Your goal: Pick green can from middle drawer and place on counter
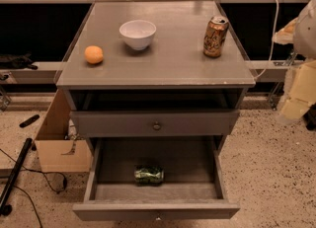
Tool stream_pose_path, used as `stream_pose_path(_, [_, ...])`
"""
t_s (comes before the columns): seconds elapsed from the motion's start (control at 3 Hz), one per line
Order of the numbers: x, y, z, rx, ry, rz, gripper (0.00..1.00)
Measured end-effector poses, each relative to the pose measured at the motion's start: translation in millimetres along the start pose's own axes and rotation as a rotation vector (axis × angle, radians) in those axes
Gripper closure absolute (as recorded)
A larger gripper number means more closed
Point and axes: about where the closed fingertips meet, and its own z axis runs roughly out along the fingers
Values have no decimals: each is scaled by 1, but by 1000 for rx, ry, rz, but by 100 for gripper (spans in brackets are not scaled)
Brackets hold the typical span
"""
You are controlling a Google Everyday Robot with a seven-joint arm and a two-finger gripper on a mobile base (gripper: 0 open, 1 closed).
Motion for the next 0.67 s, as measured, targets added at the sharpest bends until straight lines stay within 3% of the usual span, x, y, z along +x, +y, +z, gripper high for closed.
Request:
stream_pose_path(0.33, [-1,0,0,3,1,1,0])
stream_pose_path(0.67, [3,4,15,-27,-59,75,0])
